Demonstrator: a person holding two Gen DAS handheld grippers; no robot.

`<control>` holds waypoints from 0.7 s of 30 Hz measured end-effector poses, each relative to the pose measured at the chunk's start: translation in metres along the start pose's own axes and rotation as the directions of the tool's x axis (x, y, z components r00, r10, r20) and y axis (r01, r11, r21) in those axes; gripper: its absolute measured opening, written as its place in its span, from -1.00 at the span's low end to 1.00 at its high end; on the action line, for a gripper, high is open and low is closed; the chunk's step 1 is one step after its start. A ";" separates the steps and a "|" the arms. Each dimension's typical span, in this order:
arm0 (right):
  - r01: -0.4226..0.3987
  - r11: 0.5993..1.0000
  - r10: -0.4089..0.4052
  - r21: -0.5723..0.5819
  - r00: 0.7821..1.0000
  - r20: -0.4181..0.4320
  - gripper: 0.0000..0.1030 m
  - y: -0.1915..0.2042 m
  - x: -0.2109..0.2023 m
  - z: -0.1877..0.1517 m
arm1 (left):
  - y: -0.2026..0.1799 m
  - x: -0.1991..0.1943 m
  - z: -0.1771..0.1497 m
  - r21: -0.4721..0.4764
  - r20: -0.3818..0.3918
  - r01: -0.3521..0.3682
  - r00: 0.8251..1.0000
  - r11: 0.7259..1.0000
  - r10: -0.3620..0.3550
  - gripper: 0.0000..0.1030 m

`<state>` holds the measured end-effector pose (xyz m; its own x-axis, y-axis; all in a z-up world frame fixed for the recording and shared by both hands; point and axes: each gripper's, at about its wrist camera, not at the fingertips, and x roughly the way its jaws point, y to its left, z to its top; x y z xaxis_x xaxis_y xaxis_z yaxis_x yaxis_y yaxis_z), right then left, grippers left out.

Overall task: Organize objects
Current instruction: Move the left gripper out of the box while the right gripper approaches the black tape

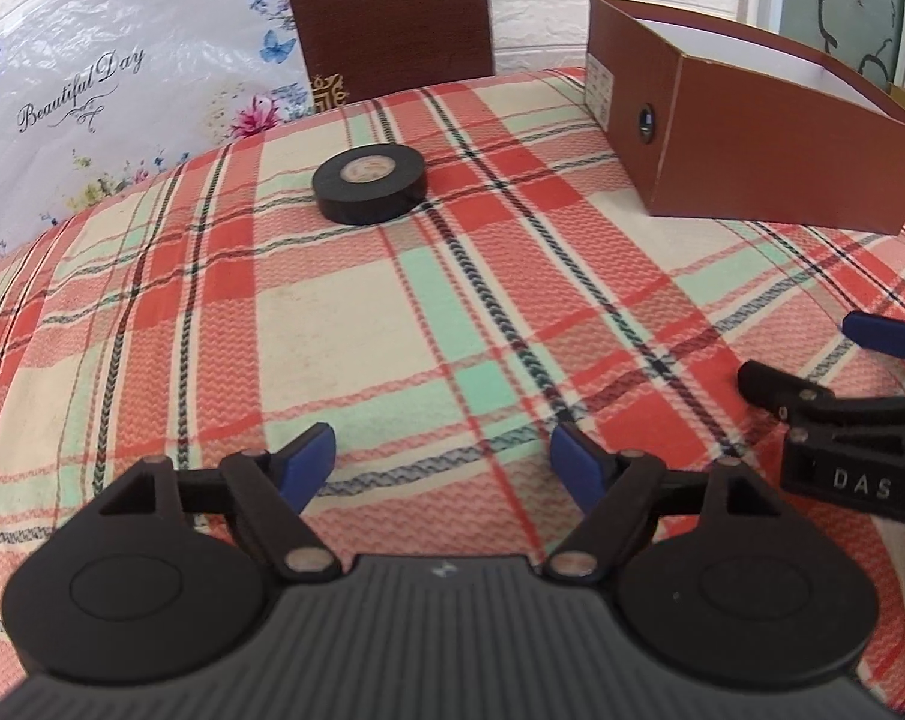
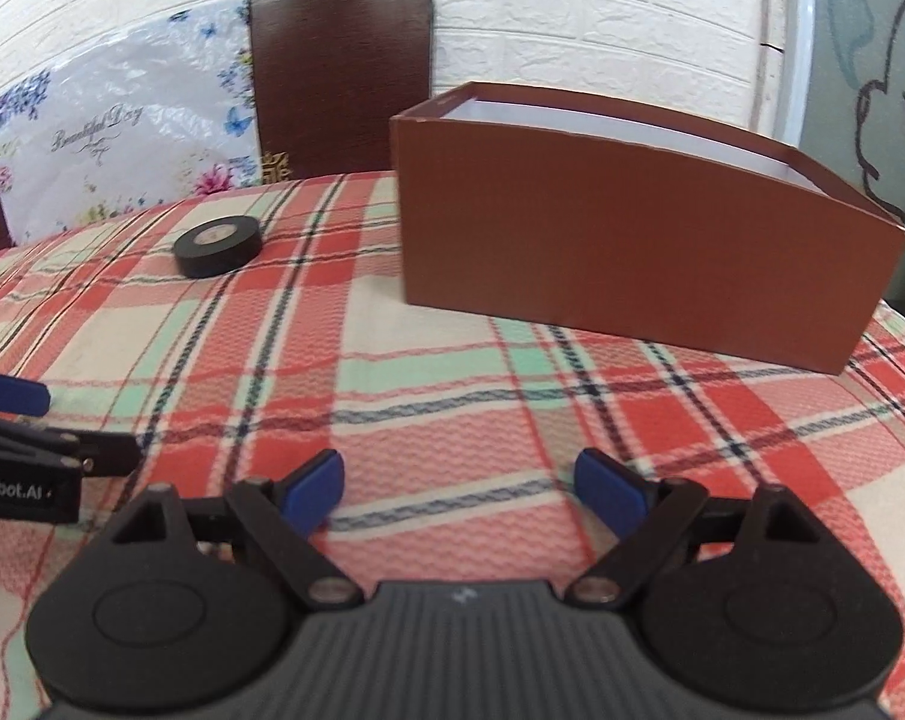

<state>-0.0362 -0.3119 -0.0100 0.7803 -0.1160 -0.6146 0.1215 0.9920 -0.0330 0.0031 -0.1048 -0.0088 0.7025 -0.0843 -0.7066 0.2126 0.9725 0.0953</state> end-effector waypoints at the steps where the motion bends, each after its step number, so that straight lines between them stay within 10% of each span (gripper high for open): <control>1: -0.006 1.000 0.006 -0.013 1.000 0.000 0.71 0.005 0.000 0.000 | 0.003 0.000 -0.001 -0.005 0.002 -0.002 1.000 1.000 0.002 0.57; 21: -0.115 0.982 0.114 -0.153 0.993 -0.018 0.69 0.086 0.003 0.005 | 0.070 0.006 -0.018 -0.099 0.045 -0.073 0.996 0.992 0.077 0.83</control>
<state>-0.0204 -0.2270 -0.0109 0.7781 -0.0017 -0.6281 -0.0642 0.9945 -0.0822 0.0099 -0.0329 -0.0189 0.7467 -0.0184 -0.6649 0.0924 0.9928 0.0763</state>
